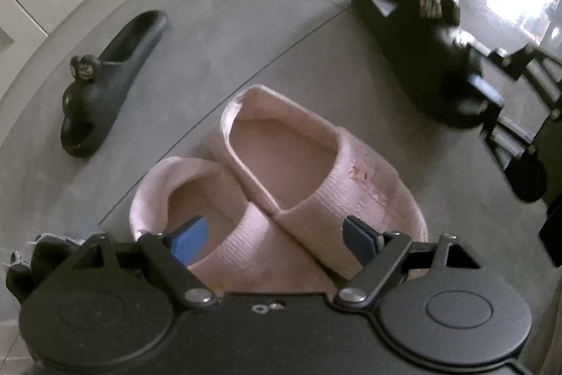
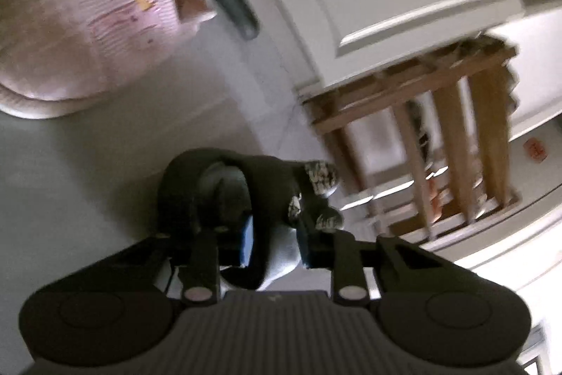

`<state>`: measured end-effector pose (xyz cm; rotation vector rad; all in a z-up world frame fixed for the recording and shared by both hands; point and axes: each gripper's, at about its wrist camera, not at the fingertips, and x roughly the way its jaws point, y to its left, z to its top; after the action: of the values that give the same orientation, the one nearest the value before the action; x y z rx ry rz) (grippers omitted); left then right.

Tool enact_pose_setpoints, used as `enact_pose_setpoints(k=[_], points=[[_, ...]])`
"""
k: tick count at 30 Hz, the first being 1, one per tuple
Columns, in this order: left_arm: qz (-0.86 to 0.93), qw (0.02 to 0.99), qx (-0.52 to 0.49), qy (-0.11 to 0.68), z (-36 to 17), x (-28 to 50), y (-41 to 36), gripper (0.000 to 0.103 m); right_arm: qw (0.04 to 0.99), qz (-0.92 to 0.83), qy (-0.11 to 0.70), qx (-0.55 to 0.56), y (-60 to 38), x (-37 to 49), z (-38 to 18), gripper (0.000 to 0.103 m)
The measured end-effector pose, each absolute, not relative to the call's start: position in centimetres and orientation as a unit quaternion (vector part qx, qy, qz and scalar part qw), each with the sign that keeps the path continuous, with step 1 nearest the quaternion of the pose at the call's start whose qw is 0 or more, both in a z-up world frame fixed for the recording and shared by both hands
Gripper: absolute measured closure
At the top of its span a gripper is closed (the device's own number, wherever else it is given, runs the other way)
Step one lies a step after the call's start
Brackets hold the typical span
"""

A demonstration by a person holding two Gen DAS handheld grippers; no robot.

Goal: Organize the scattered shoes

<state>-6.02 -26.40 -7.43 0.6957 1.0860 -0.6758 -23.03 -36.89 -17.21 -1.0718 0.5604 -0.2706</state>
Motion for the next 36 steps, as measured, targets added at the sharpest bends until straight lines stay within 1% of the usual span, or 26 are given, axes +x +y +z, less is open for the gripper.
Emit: enact_pose_setpoints(k=[3,7,15,17,18,19,20,21,22,23,26,28,29,32,33,36], points=[[-0.305,0.748,0.313,0.500,-7.4,-5.7,-26.6,0.019,0.817,-0.141,0.272,-0.489,-38.1,-23.2,-16.5,0.081],[-0.312,0.750,0.308,0.495,-7.2,-5.8,-27.4,0.019,0.807,-0.133,0.286,-0.500,-40.3,-24.9,-16.4,0.081],[-0.322,0.738,0.318,0.500,-7.8,-7.1,-29.8,0.019,0.768,-0.002,0.273,-0.580,-47.7,-31.1,-15.8,0.080],[-0.321,0.737,0.319,0.501,-7.9,-7.2,-30.2,0.019,0.757,0.010,0.268,-0.595,-48.3,-32.0,-16.2,0.078],[-0.319,0.737,0.319,0.503,-7.9,-7.2,-30.4,0.019,0.753,0.014,0.261,-0.603,-48.4,-32.6,-16.5,0.075],[-0.315,0.737,0.319,0.505,-7.9,-7.1,-30.5,0.019,0.749,0.019,0.254,-0.611,-48.4,-33.3,-16.8,0.051],[-0.309,0.738,0.318,0.509,-7.9,-7.0,-30.4,0.019,0.745,0.024,0.247,-0.619,-48.5,-33.9,-17.0,0.019],[-0.305,0.739,0.313,0.513,-7.7,-7.0,-30.2,0.019,0.741,0.028,0.240,-0.627,-48.6,-34.5,-17.3,0.010],[-0.305,0.740,0.299,0.519,-7.2,-7.0,-29.8,0.019,0.736,0.033,0.233,-0.635,-48.6,-35.1,-17.6,0.007],[-0.305,0.741,0.285,0.526,-6.7,-7.1,-29.4,0.019,0.731,0.038,0.225,-0.642,-48.7,-35.8,-17.8,0.007],[-0.304,0.752,0.269,0.520,-5.7,-6.9,-28.3,0.019,0.764,0.050,0.224,-0.603,-48.1,-37.6,-15.8,0.007],[-0.282,0.766,0.272,0.509,-5.3,-5.7,-27.8,0.019,0.786,0.044,0.236,-0.570,-48.0,-37.7,-14.0,0.007],[-0.271,0.773,0.273,0.504,-5.0,-5.1,-27.5,0.019,0.805,0.036,0.254,-0.535,-47.8,-36.8,-12.0,0.007],[-0.253,0.802,0.260,0.474,-3.6,-2.3,-26.9,0.019,0.838,0.026,0.300,-0.456,-47.3,-33.1,-8.8,0.006],[-0.247,0.811,0.257,0.464,-3.3,-1.6,-26.7,0.019,0.853,0.029,0.328,-0.404,-46.9,-30.8,-7.3,0.006],[-0.226,0.848,0.237,0.417,-1.8,2.4,-25.5,0.018,0.886,0.045,0.359,-0.289,-45.2,-25.1,-4.3,0.004]])
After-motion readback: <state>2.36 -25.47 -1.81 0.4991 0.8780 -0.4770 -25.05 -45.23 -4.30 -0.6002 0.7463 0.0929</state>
